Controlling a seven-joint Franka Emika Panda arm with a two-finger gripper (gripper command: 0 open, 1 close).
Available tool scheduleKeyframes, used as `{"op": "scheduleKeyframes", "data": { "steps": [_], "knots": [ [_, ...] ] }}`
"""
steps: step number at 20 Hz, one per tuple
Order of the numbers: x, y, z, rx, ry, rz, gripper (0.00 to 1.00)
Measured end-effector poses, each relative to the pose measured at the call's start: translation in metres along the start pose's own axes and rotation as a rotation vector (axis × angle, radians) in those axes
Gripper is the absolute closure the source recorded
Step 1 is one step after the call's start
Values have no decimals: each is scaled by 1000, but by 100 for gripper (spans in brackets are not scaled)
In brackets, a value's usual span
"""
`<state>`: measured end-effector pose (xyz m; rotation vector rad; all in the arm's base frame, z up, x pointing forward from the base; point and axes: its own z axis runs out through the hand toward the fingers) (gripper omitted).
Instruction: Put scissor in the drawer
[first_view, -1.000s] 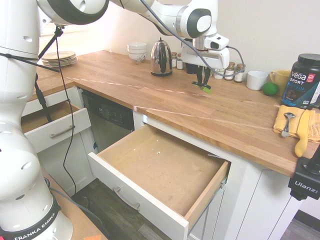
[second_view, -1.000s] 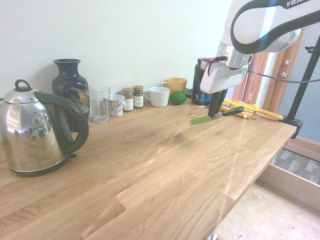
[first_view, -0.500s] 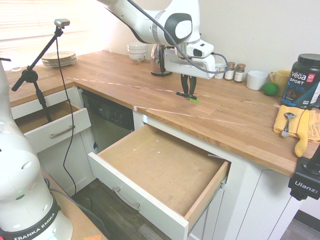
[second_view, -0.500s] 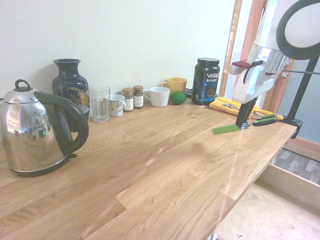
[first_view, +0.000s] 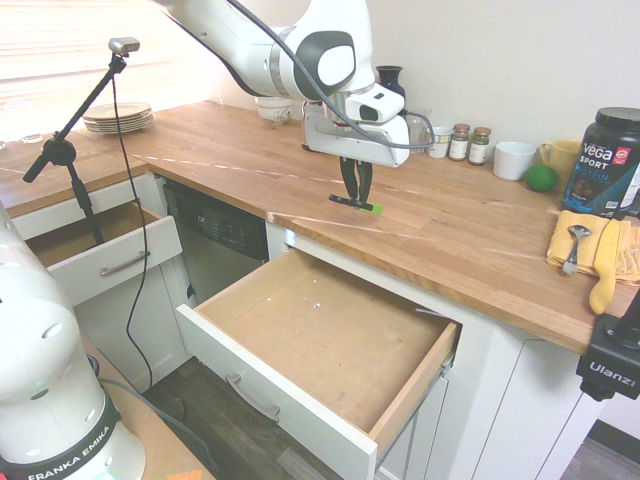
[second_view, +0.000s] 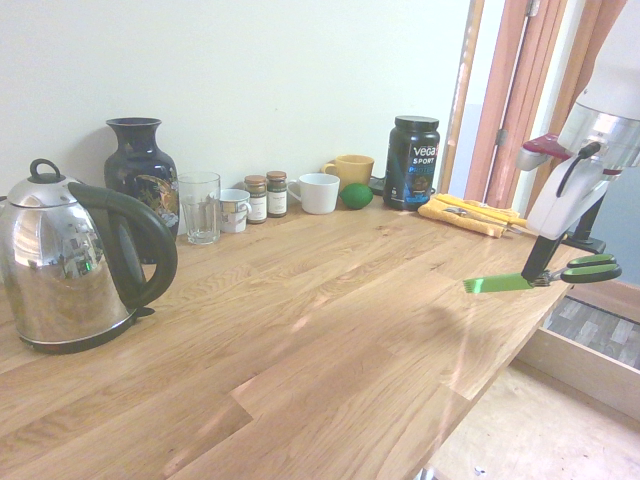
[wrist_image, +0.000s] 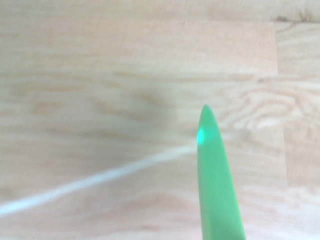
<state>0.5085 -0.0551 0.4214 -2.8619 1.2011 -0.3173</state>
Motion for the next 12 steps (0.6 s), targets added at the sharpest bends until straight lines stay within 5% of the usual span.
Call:
{"op": "scheduleKeyframes", "data": {
  "steps": [12],
  "knots": [
    [-60,58,13,-20,-30,16,100]
  ]
}}
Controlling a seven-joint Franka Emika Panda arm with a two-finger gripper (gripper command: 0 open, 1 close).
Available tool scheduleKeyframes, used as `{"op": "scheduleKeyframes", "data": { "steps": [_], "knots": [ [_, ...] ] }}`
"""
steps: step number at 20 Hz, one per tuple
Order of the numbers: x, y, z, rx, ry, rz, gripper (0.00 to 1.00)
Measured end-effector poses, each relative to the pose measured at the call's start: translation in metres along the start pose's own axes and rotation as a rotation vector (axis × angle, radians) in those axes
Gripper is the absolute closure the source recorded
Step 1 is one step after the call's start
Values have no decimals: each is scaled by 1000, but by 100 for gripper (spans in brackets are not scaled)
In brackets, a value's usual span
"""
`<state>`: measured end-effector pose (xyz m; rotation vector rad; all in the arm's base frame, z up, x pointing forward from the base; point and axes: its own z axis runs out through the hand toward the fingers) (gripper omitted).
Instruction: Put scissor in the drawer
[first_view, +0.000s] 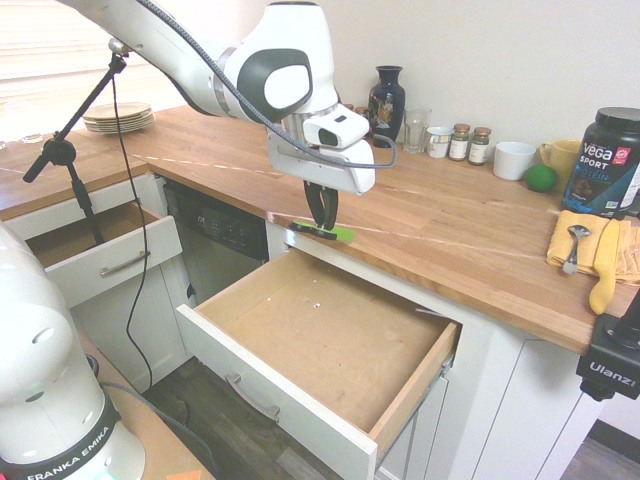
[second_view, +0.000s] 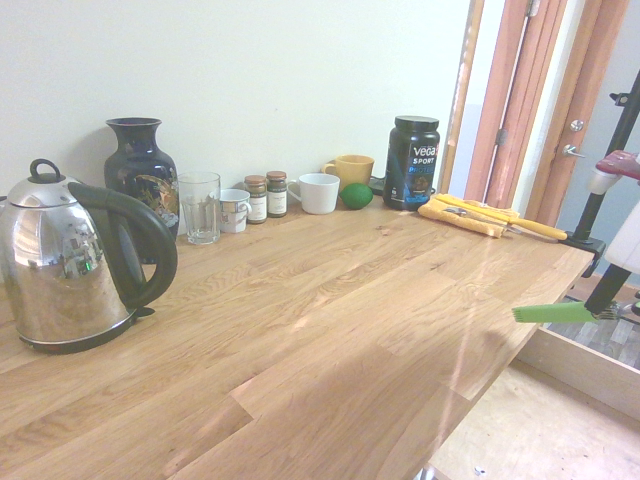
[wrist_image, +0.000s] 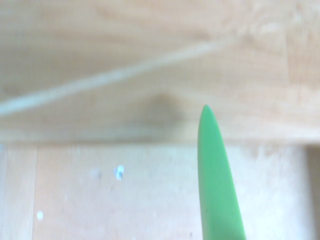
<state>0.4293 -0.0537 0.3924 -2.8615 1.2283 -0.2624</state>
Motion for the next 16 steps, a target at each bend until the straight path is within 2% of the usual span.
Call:
{"op": "scheduleKeyframes", "data": {
  "steps": [9,16],
  "knots": [
    [-27,28,45,-23,-30,16,100],
    [-27,42,126,-56,-55,30,100]
  ]
}}
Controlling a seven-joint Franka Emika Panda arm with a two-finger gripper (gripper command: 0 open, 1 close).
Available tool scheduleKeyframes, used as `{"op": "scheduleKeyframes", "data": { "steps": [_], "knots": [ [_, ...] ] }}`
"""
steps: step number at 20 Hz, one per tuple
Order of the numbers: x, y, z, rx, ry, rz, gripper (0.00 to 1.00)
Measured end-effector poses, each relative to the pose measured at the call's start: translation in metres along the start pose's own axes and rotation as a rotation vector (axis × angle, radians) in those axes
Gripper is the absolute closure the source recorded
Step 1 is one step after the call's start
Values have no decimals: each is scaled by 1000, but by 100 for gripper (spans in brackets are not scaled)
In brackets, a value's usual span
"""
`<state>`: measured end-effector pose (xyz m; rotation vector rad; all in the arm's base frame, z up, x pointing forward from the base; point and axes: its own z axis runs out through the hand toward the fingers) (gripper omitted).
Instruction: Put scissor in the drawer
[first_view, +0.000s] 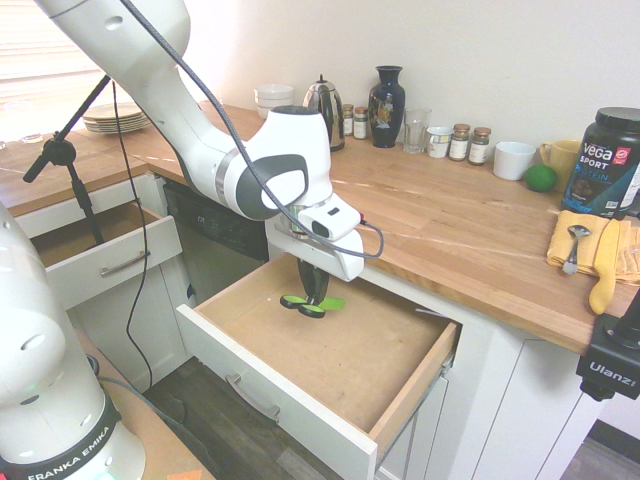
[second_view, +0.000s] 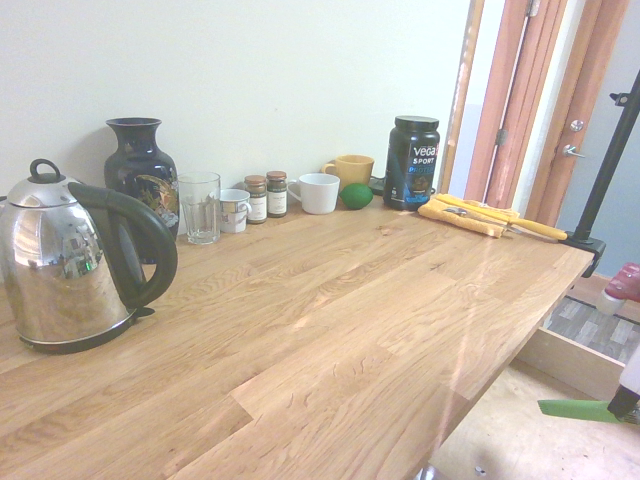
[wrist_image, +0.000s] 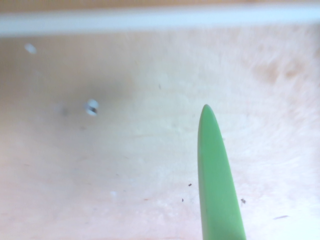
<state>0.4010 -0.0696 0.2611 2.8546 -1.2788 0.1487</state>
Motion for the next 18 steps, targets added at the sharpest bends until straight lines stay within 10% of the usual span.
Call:
{"op": "scheduleKeyframes", "data": {
  "steps": [18],
  "knots": [
    [30,-31,76,-78,-50,-25,100]
  ]
}}
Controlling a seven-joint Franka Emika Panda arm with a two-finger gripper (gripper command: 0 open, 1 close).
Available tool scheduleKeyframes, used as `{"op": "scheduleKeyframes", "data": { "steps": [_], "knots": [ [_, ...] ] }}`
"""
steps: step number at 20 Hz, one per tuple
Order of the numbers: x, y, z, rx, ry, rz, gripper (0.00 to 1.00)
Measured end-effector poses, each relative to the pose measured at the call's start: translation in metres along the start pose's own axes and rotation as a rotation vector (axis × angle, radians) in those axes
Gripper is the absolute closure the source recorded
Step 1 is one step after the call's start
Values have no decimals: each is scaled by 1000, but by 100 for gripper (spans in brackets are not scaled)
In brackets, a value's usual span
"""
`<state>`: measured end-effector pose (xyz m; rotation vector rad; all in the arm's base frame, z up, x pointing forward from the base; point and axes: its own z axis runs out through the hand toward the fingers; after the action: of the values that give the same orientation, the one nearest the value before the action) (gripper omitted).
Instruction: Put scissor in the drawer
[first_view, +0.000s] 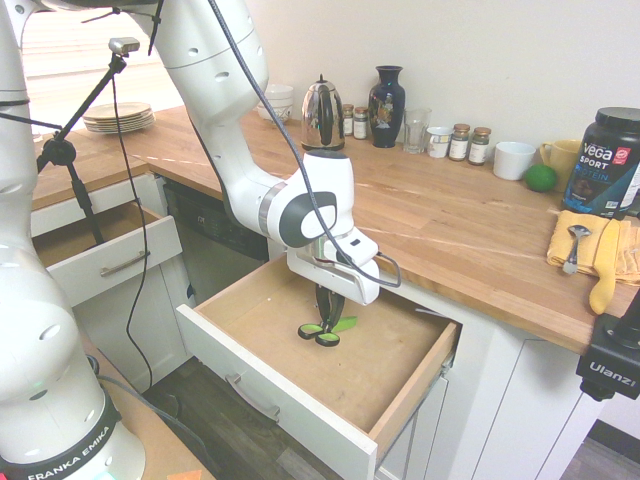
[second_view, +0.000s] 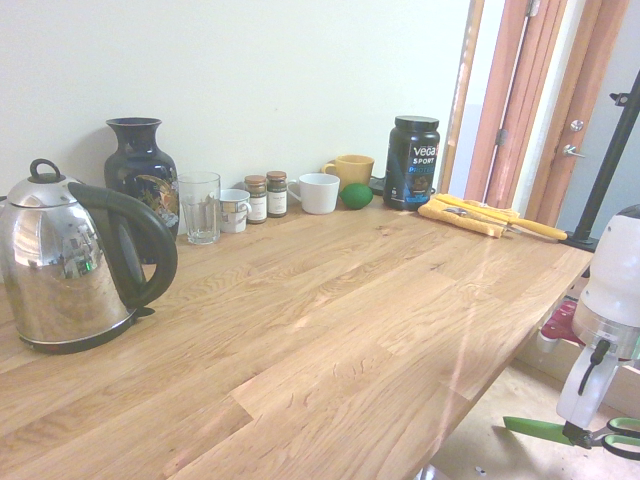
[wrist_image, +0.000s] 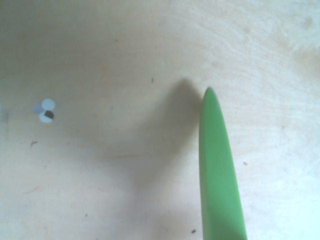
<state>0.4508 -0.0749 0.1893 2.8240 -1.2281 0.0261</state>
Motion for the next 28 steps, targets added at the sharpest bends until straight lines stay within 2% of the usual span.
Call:
{"op": "scheduleKeyframes", "data": {
  "steps": [14,15,28],
  "knots": [
    [3,-18,20,-20,-14,-10,100],
    [4,-20,20,-19,-13,-11,0],
    [4,-25,19,-24,-20,-10,0]
  ]
}}
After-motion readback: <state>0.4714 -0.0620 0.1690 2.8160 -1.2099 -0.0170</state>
